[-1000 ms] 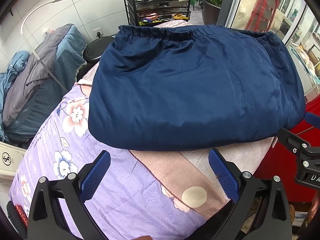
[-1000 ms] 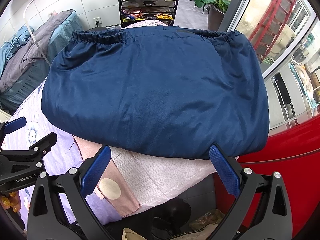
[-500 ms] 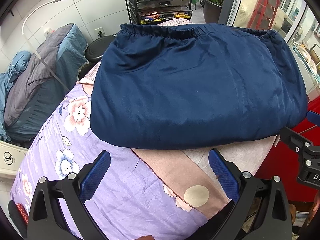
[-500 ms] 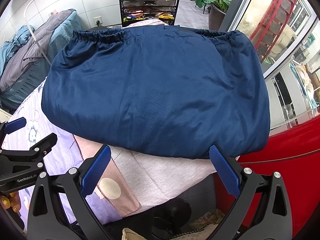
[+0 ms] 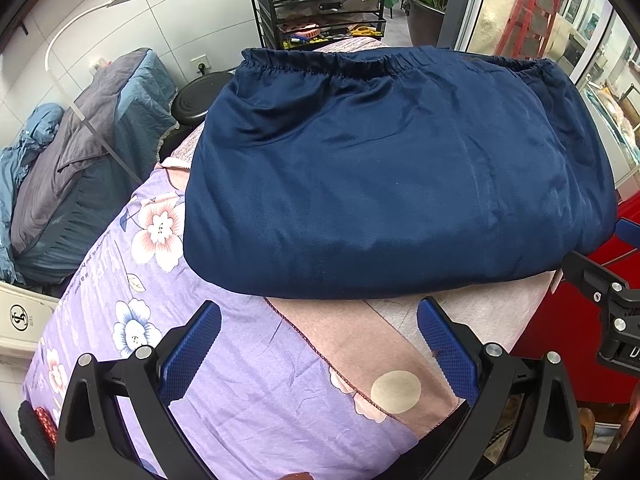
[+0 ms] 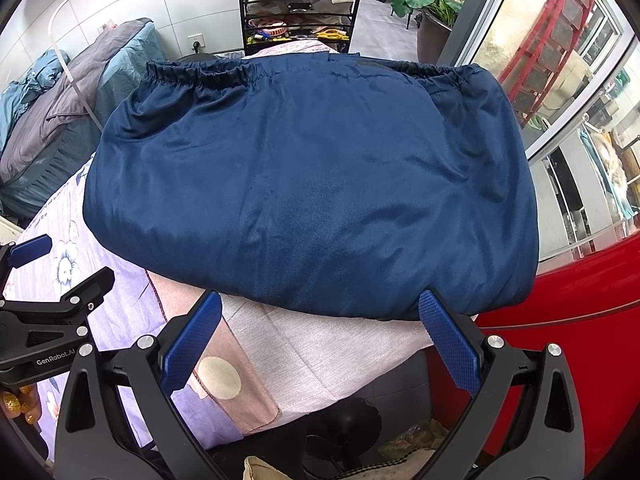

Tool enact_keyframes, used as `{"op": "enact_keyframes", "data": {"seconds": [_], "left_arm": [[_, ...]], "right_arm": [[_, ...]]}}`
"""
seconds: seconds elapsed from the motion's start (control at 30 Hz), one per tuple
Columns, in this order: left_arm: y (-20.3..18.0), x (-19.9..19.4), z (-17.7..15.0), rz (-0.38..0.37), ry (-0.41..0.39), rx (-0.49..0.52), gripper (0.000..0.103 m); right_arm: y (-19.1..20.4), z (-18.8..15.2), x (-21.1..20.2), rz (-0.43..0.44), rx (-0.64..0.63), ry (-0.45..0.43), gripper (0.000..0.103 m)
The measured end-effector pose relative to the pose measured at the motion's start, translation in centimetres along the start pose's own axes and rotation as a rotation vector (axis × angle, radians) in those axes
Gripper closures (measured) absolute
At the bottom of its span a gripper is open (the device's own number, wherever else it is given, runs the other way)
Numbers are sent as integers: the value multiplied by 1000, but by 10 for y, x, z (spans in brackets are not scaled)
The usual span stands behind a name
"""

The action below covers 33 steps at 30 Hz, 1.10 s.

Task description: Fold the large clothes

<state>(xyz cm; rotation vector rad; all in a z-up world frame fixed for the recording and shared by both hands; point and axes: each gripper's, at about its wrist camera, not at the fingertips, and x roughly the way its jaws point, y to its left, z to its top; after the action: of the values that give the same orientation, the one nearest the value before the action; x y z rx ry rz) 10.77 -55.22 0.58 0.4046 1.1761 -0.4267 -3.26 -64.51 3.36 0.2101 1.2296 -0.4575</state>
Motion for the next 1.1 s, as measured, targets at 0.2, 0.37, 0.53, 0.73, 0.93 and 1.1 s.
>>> {"op": "enact_keyframes", "data": {"seconds": [0.2, 0.37, 0.53, 0.73, 0.93, 1.1], "left_arm": [[2, 0, 1, 5, 0, -1, 6], [2, 0, 1, 5, 1, 0, 6], [2, -1, 1, 4, 0, 0, 6], [3, -3, 1, -57, -14, -16, 6], [5, -19, -2, -78, -140, -36, 6], [2, -23, -4, -37, -188, -32, 6]], "right_arm": [[1, 5, -1, 1, -12, -2, 6], [1, 5, -1, 1, -11, -1, 6], [1, 5, -1, 2, -12, -1, 6], [1, 5, -1, 1, -11, -2, 6], [-1, 5, 0, 0, -7, -5, 6], [-1, 5, 0, 0, -7, -5, 6]]}}
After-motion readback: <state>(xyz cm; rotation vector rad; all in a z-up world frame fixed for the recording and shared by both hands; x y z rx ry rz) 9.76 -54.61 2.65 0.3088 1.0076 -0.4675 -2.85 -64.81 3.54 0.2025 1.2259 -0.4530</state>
